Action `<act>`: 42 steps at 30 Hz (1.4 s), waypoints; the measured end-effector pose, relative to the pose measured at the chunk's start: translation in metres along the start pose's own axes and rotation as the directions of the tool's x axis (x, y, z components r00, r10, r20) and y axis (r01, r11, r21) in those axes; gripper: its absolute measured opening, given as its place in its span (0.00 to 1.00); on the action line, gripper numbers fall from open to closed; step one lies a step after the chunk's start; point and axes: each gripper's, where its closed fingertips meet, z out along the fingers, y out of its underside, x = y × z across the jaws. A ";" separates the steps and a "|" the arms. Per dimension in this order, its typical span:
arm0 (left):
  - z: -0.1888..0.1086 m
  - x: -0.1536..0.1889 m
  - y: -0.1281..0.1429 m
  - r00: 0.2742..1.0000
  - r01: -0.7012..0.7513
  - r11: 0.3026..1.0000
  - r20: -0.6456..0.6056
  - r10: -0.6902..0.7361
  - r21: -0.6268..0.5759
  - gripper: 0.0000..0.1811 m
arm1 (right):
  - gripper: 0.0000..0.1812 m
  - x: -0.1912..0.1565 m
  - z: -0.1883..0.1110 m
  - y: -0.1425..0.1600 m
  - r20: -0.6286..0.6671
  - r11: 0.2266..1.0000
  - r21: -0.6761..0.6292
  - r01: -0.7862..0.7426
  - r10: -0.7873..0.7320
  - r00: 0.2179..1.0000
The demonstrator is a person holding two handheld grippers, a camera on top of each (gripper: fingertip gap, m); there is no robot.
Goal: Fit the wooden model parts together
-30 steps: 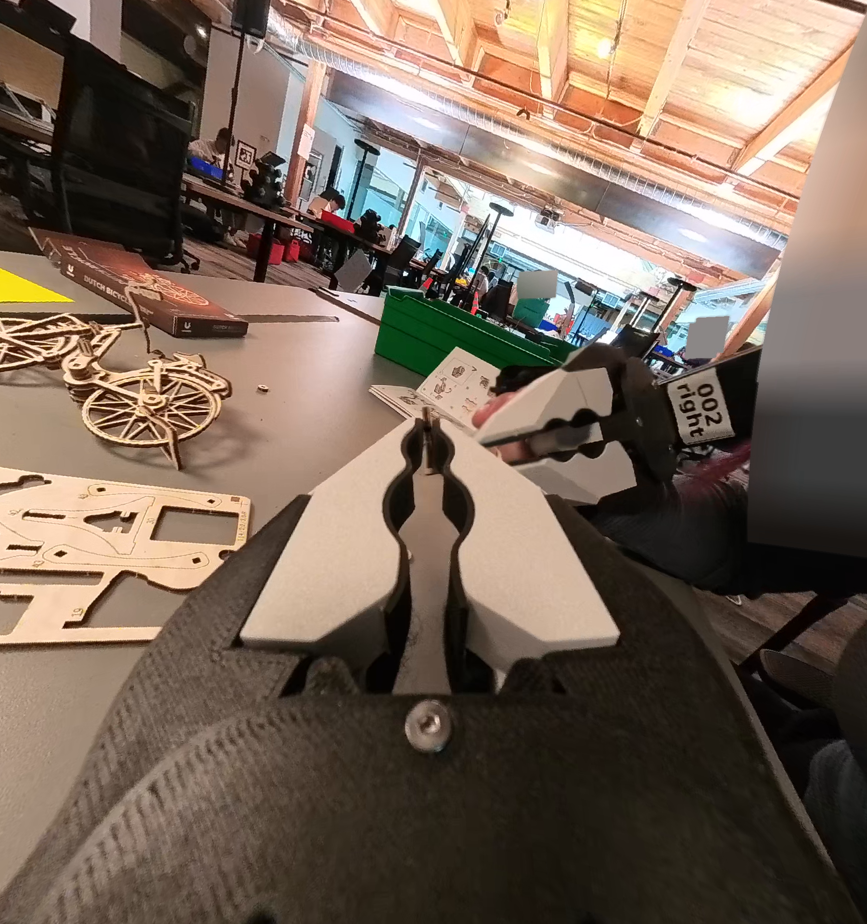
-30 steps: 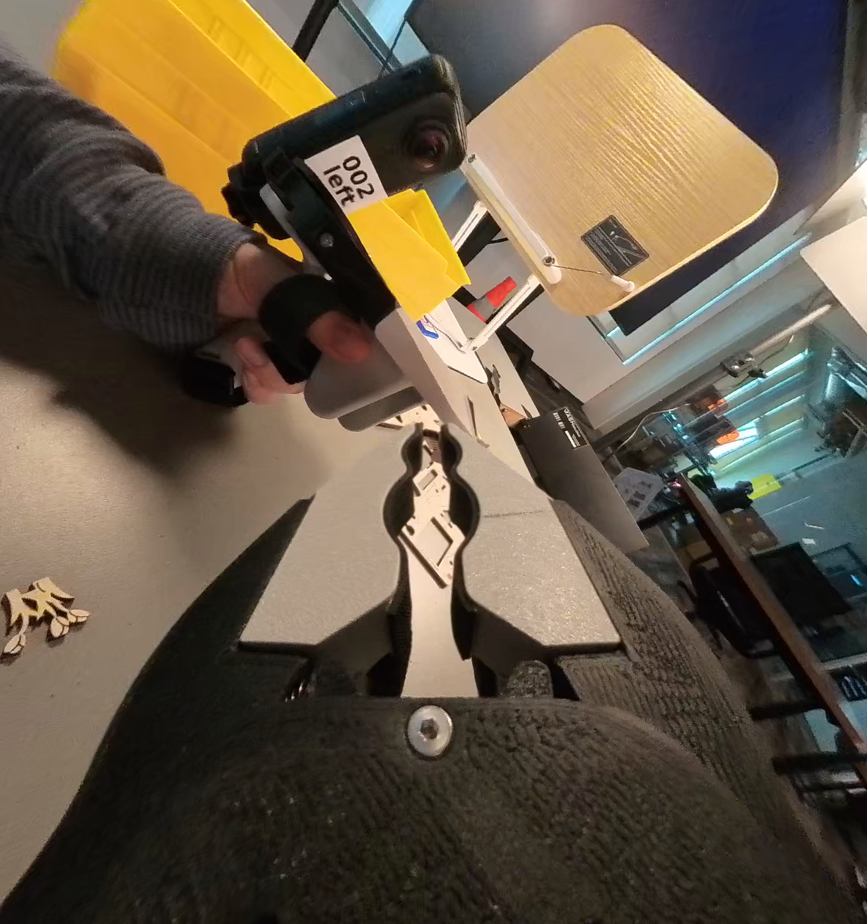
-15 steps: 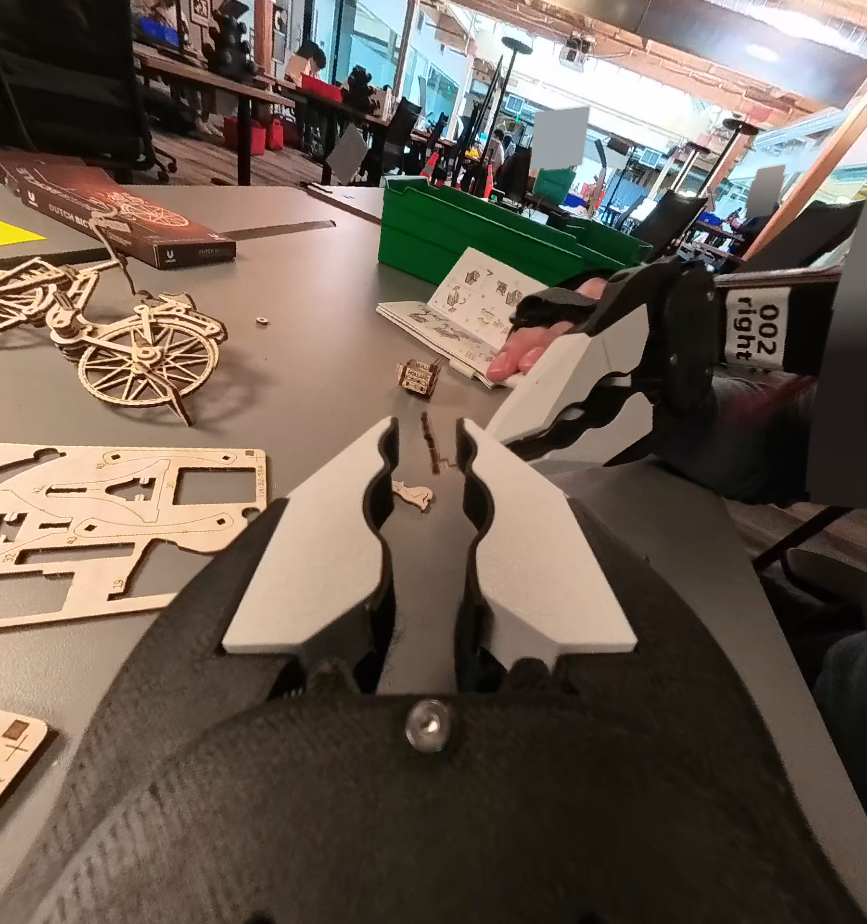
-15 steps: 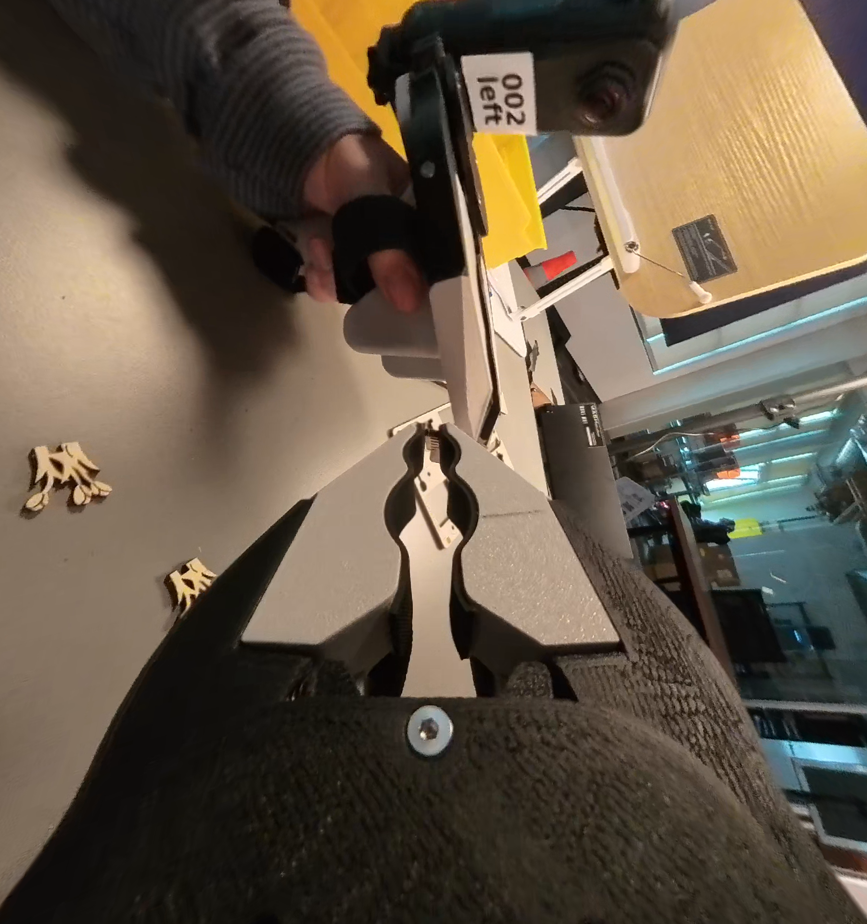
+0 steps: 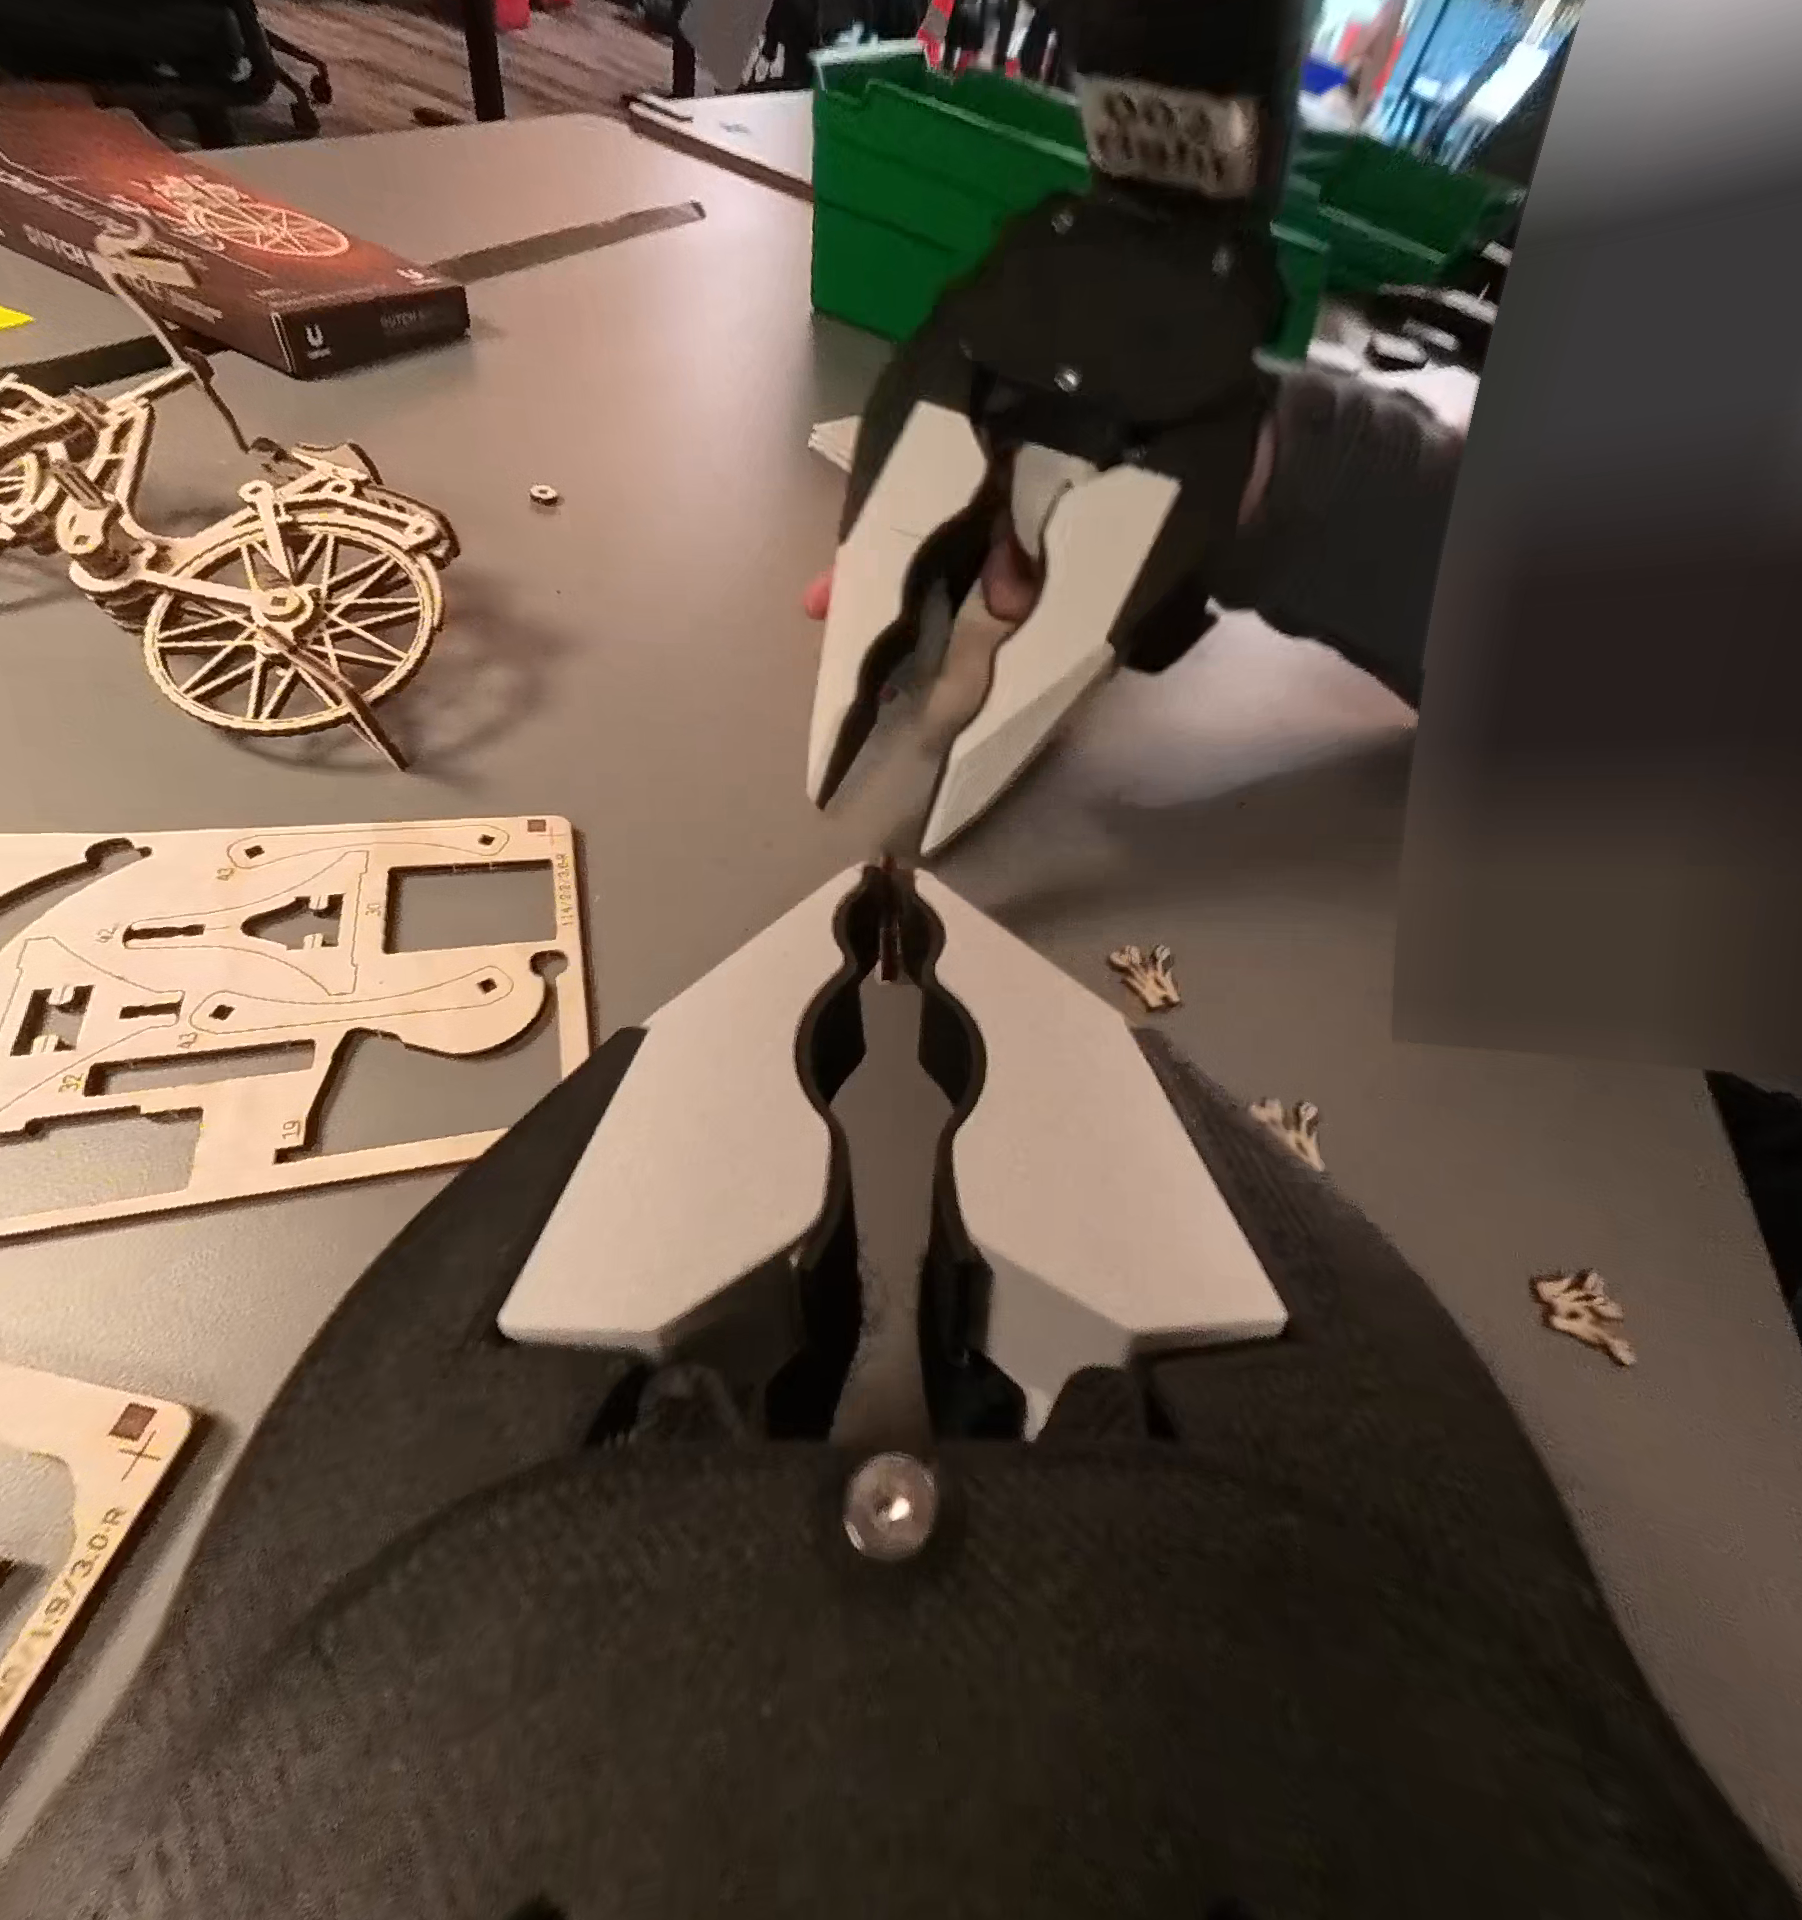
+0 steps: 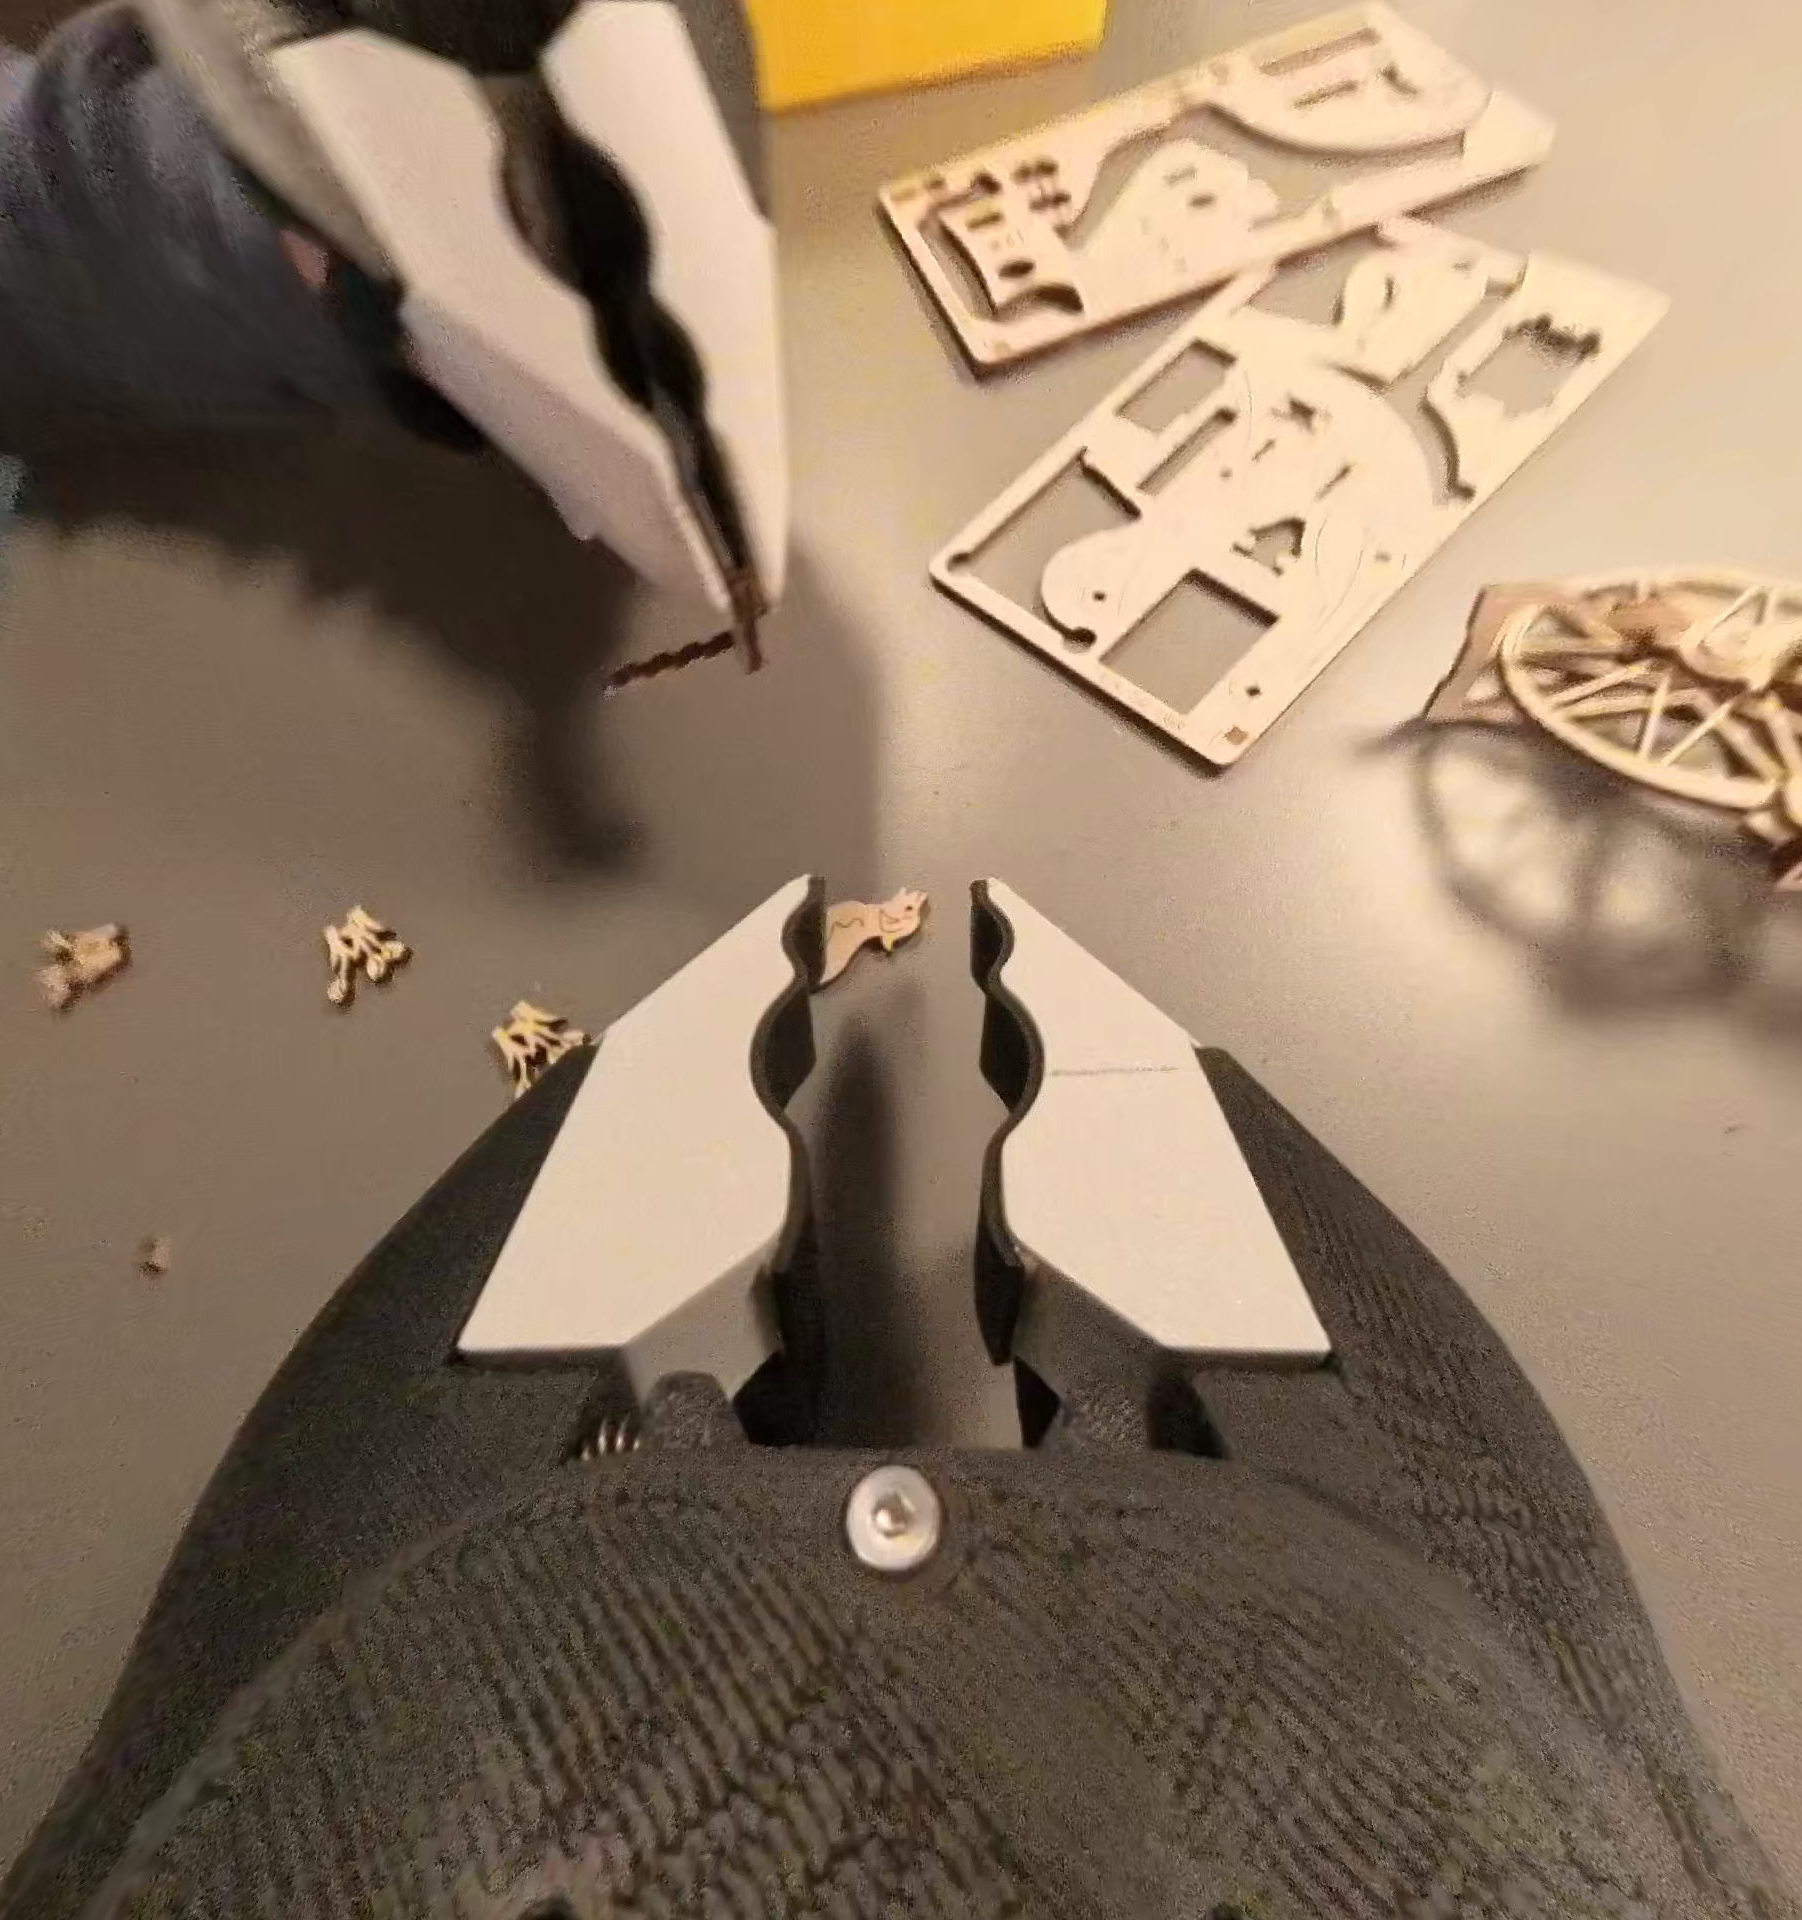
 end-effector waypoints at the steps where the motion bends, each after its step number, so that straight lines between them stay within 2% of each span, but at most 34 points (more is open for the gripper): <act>1: 0.001 -0.001 0.003 1.000 -0.015 1.000 0.016 0.016 -0.020 0.00 | 0.15 0.001 0.003 0.002 0.015 0.998 -0.038 -0.048 0.048 0.999; 4: 0.003 -0.003 0.009 0.997 -0.056 0.996 0.048 0.060 -0.068 0.01 | 0.15 0.003 0.008 0.015 0.001 0.980 -0.189 -0.069 0.070 0.998; 10: 0.008 -0.006 0.017 0.991 -0.090 0.987 0.086 0.102 -0.134 0.01 | 0.19 -0.004 0.008 0.018 -0.011 0.945 -0.326 0.007 -0.011 1.000; 16: 0.012 -0.012 0.034 0.977 -0.121 0.960 0.139 0.159 -0.253 0.01 | 0.20 -0.007 0.002 0.017 0.005 0.935 -0.344 0.089 -0.092 0.996; 19: 0.011 -0.015 0.034 0.972 -0.113 0.960 0.171 0.159 -0.255 0.01 | 0.23 -0.008 0.008 0.022 0.027 0.922 -0.357 0.148 -0.148 0.989; 21: 0.009 -0.020 0.035 0.972 -0.077 0.964 0.194 0.129 -0.255 0.10 | 0.22 -0.009 0.010 0.021 0.033 0.923 -0.346 0.170 -0.169 0.985; 23: 0.007 -0.024 0.031 0.970 -0.050 0.973 0.223 0.101 -0.225 0.18 | 0.19 -0.010 0.012 0.020 0.040 0.919 -0.342 0.196 -0.194 0.980; 24: 0.005 -0.026 0.027 0.969 -0.041 0.980 0.233 0.087 -0.196 0.19 | 0.15 -0.010 0.012 0.019 0.040 0.916 -0.343 0.209 -0.209 0.977; 28: -0.010 -0.040 0.005 0.953 0.007 0.999 0.303 0.005 -0.037 0.20 | 0.09 -0.009 0.011 0.018 0.002 0.903 -0.356 0.241 -0.257 0.966; 30: -0.014 -0.039 -0.005 0.959 0.037 0.999 0.281 -0.046 0.037 0.20 | 0.02 -0.005 0.008 0.016 -0.052 0.909 -0.333 0.252 -0.284 0.957; 34: -0.015 -0.025 -0.019 0.976 0.077 0.989 0.195 -0.101 0.128 0.19 | 0.00 -0.009 0.002 0.006 -0.143 0.941 -0.219 0.257 -0.292 0.946; 38: -0.016 -0.027 -0.020 0.972 0.064 0.989 0.214 -0.093 0.137 0.18 | 0.23 -0.008 0.004 0.005 -0.168 0.976 -0.164 0.142 -0.169 0.971; 39: -0.016 -0.027 -0.021 0.973 0.068 0.988 0.211 -0.097 0.141 0.18 | 0.26 -0.009 0.008 0.004 -0.158 0.982 -0.159 0.102 -0.127 0.979; 42: -0.017 -0.027 -0.022 0.972 0.069 0.987 0.213 -0.099 0.147 0.17 | 0.25 -0.002 0.014 0.010 -0.207 0.972 -0.222 0.082 -0.129 0.970</act>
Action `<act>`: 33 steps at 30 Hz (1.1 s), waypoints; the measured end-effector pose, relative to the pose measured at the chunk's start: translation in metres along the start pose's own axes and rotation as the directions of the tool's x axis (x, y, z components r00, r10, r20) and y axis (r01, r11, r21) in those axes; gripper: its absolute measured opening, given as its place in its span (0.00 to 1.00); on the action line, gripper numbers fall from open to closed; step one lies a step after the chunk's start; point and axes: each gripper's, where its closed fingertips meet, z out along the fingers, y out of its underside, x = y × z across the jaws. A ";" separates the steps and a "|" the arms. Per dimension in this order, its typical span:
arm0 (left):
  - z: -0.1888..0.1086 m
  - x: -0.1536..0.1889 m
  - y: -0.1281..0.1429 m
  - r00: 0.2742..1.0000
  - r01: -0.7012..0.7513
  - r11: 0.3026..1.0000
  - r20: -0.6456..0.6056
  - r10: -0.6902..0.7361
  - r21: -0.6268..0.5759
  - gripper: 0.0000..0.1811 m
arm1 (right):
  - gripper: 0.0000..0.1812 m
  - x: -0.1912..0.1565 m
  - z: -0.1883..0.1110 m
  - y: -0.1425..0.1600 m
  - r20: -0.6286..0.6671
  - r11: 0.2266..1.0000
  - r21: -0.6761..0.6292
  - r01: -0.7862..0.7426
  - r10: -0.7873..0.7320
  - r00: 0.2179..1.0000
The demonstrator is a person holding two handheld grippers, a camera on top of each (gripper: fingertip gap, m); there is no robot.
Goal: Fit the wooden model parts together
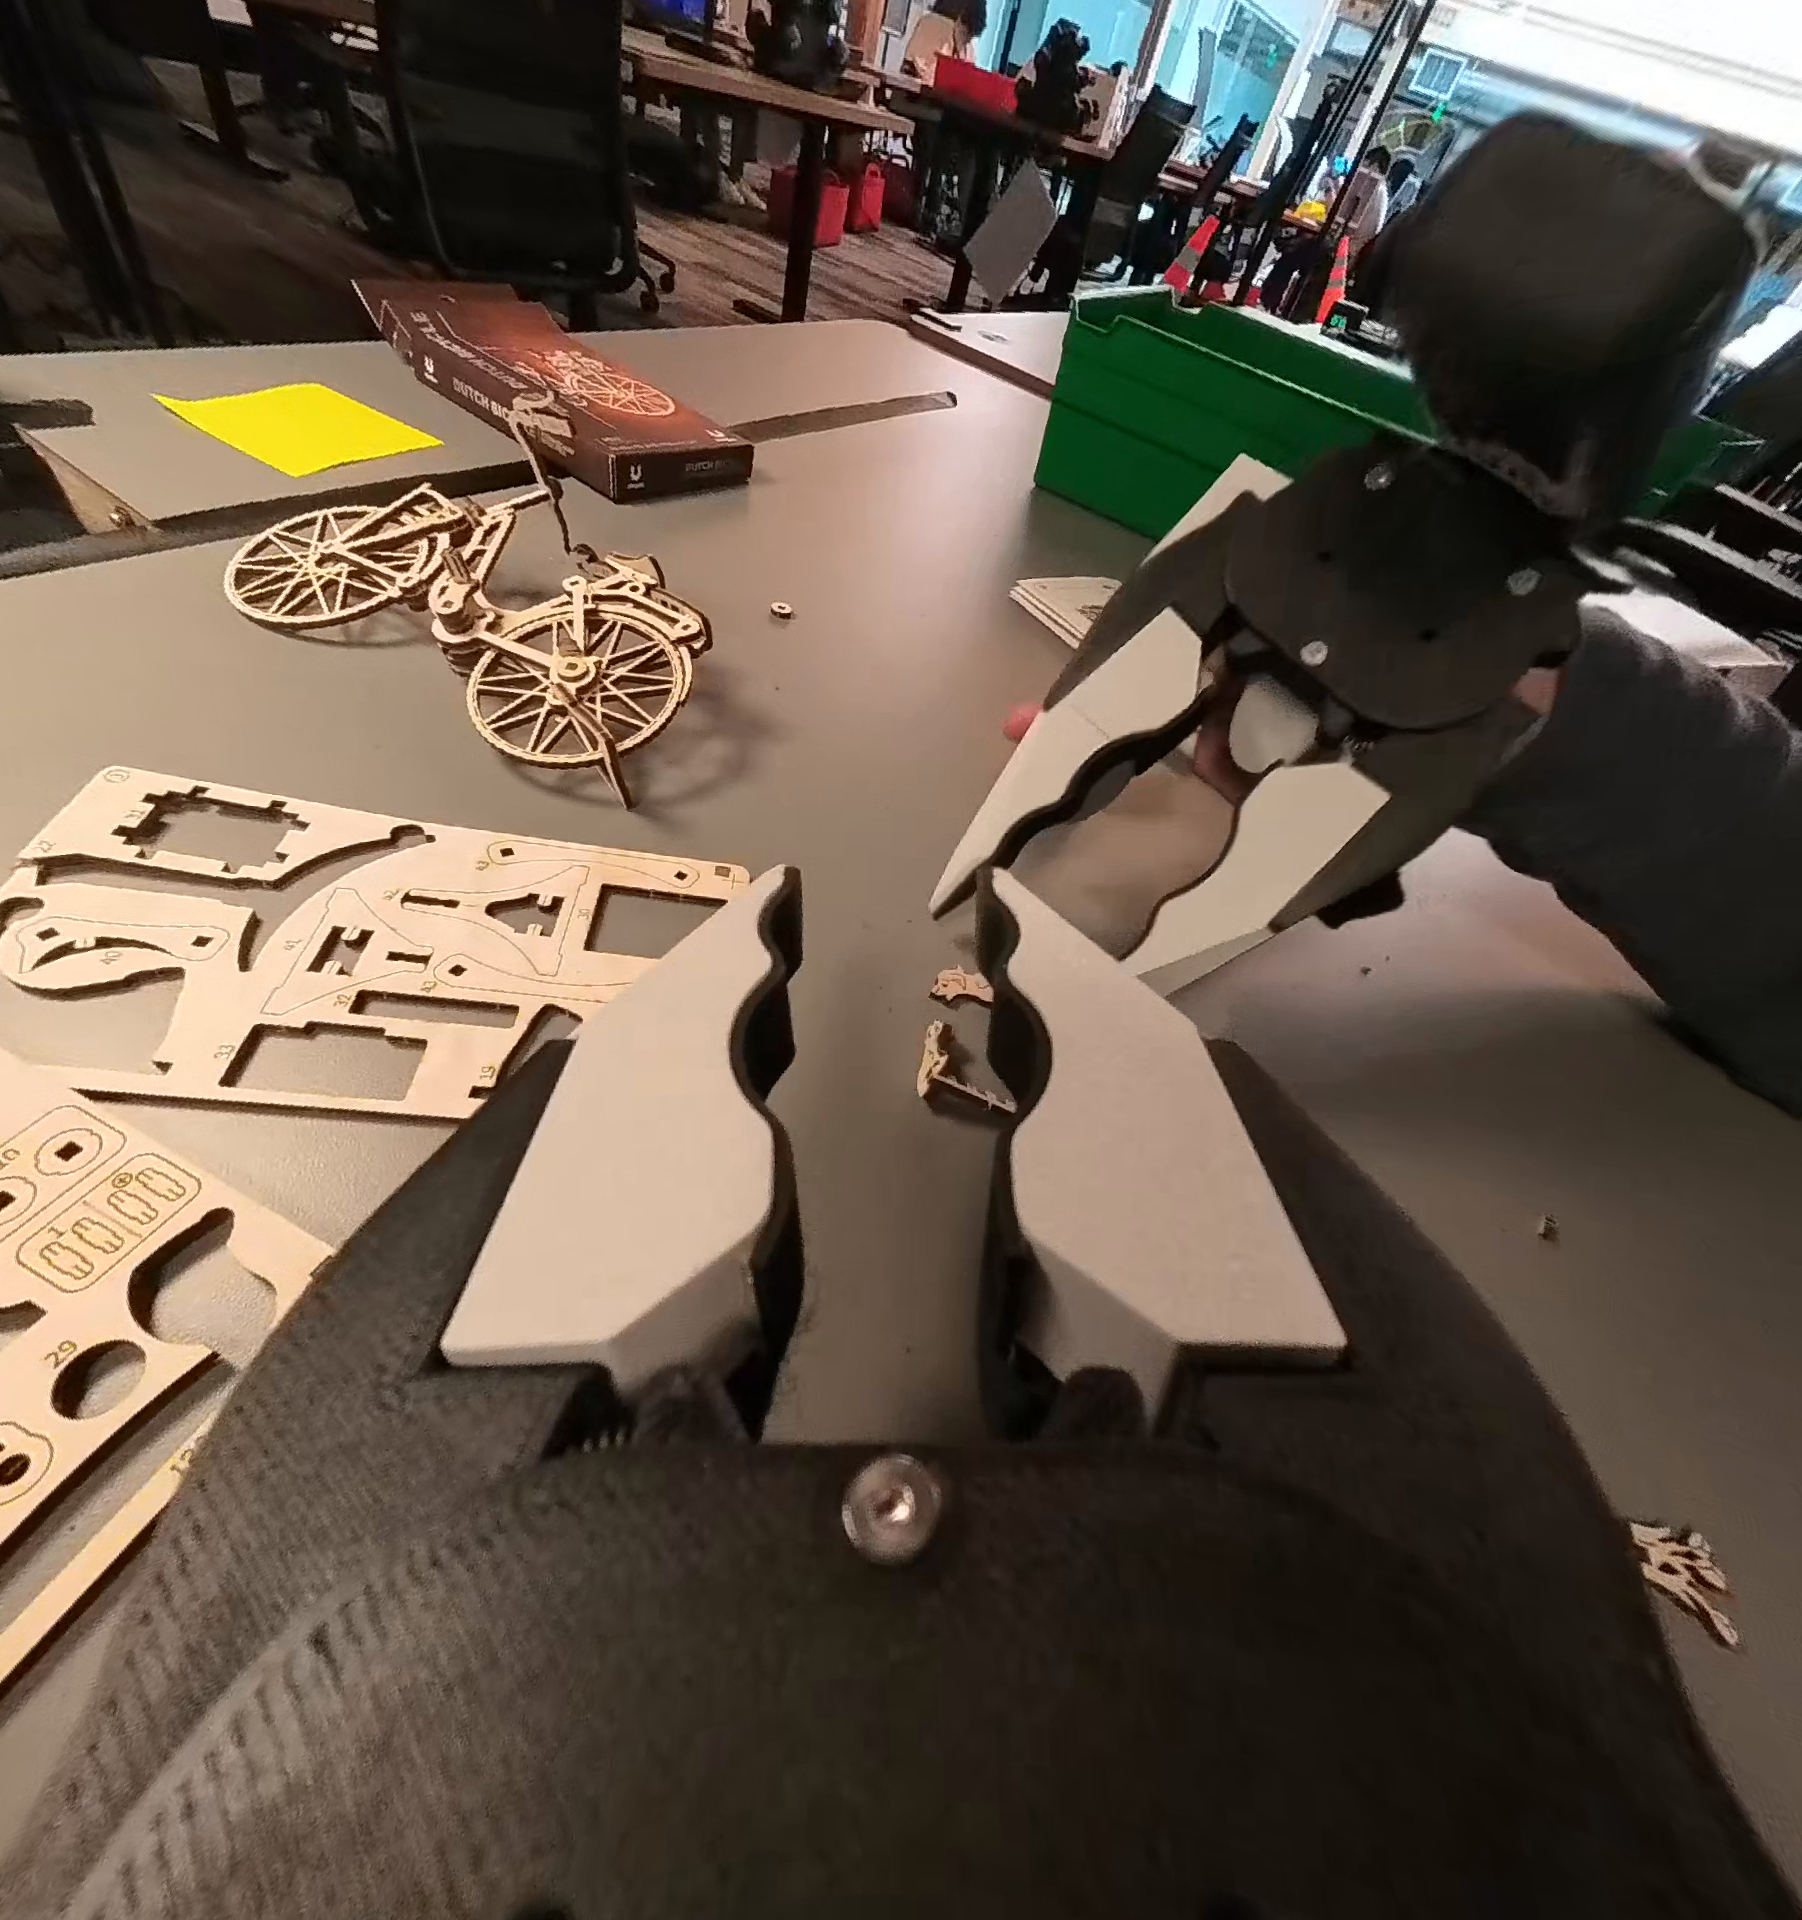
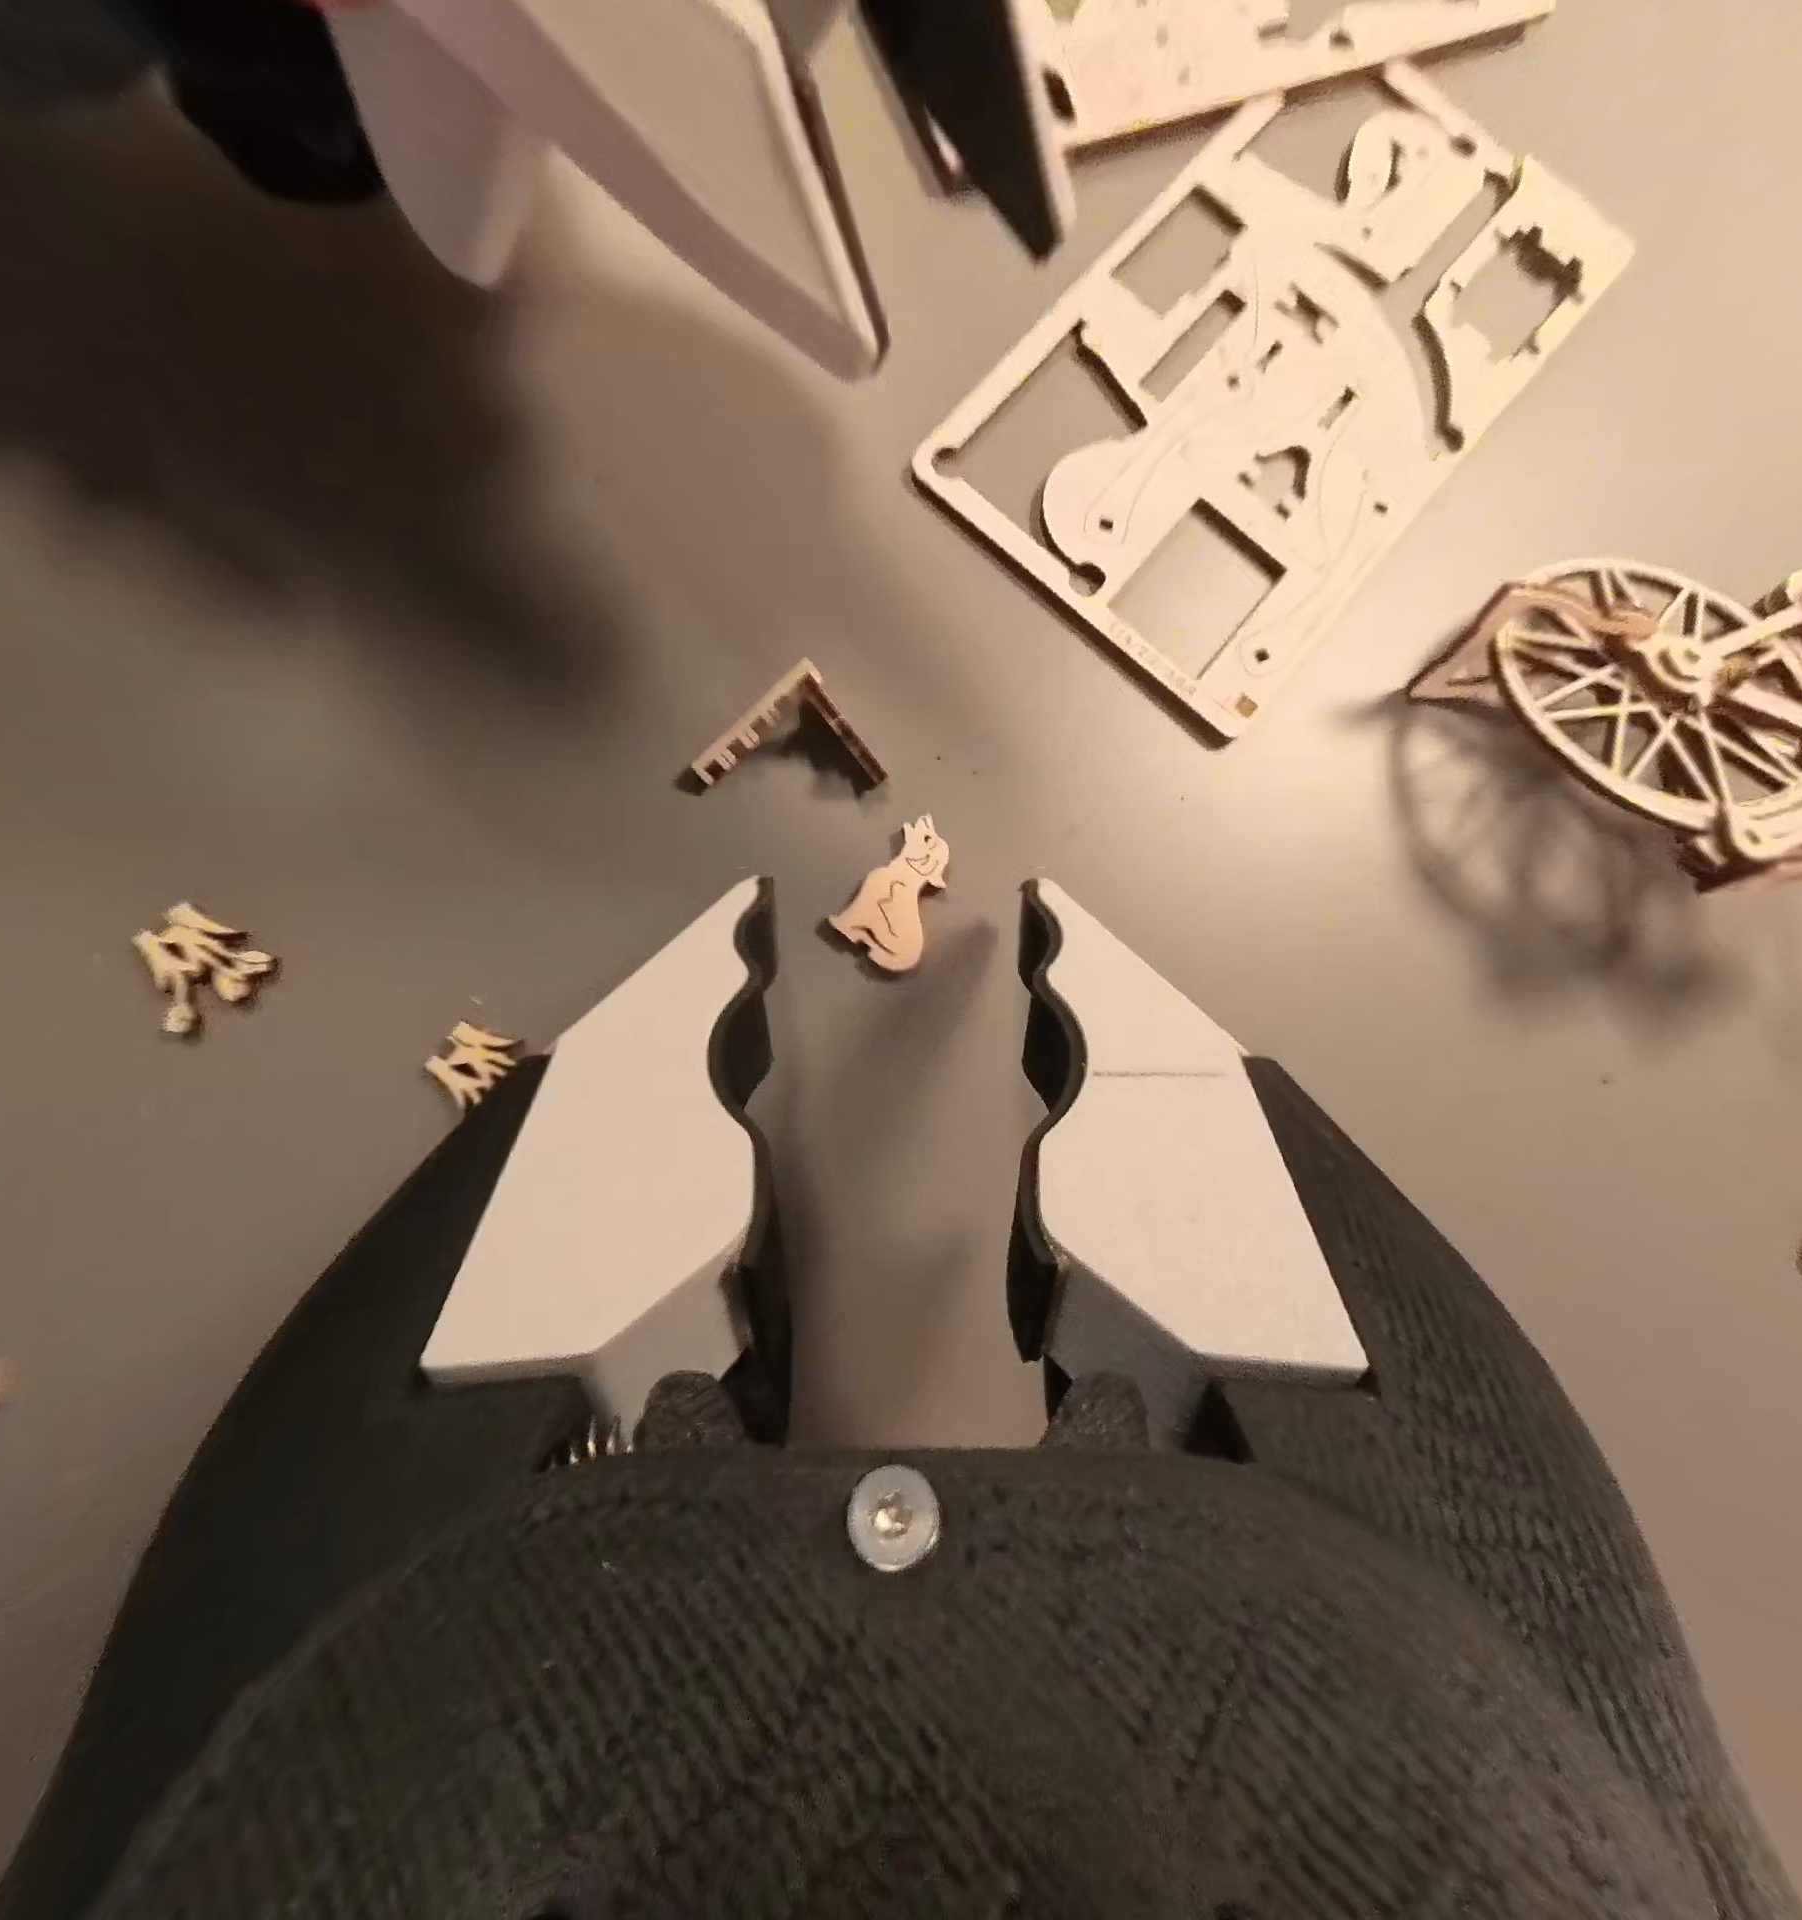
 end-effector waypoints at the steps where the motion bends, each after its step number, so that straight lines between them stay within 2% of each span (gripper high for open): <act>1: 0.000 0.000 -0.001 1.000 -0.002 1.000 0.002 0.002 0.003 0.17 | 0.23 0.000 0.001 0.001 -0.015 1.000 -0.016 -0.002 0.002 1.000; 4: -0.002 0.000 -0.003 1.000 -0.008 1.000 0.009 0.008 0.018 0.17 | 0.11 -0.002 0.001 0.004 -0.038 0.998 -0.052 -0.030 0.028 0.999; 9: -0.003 0.001 -0.007 1.000 -0.019 0.999 0.007 0.019 0.041 0.17 | 0.00 0.014 -0.005 0.010 -0.157 0.996 -0.056 -0.074 0.064 0.986; 13: -0.004 0.001 -0.008 0.999 -0.040 0.998 0.018 0.039 0.054 0.16 | 0.02 0.015 -0.008 0.005 -0.125 0.994 0.016 -0.106 0.108 0.986; 17: -0.003 -0.002 -0.008 0.999 -0.030 0.998 0.025 0.029 0.057 0.16 | 0.22 0.019 -0.009 -0.002 -0.079 0.985 0.108 -0.138 0.146 0.986; 20: -0.002 0.000 -0.007 1.000 -0.006 0.998 0.006 0.006 0.059 0.16 | 0.28 0.017 0.001 -0.003 0.004 0.978 0.126 -0.167 0.168 0.986; 22: -0.002 0.001 -0.007 1.000 -0.005 0.998 0.000 0.005 0.060 0.16 | 0.28 0.019 0.006 0.002 0.002 0.988 0.078 -0.132 0.132 0.991; 26: -0.002 0.001 -0.007 1.000 -0.026 0.998 0.005 0.026 0.061 0.16 | 0.13 0.014 0.004 0.006 0.011 0.993 0.025 -0.118 0.118 0.993; 29: -0.002 0.004 -0.008 0.999 -0.036 0.997 -0.002 0.036 0.064 0.16 | 0.05 0.015 0.001 0.009 -0.022 0.989 0.003 -0.146 0.146 0.989; 33: -0.001 0.010 -0.009 0.997 -0.071 0.994 -0.018 0.073 0.078 0.16 | 0.05 0.017 0.000 0.010 -0.037 0.978 0.017 -0.208 0.209 0.977</act>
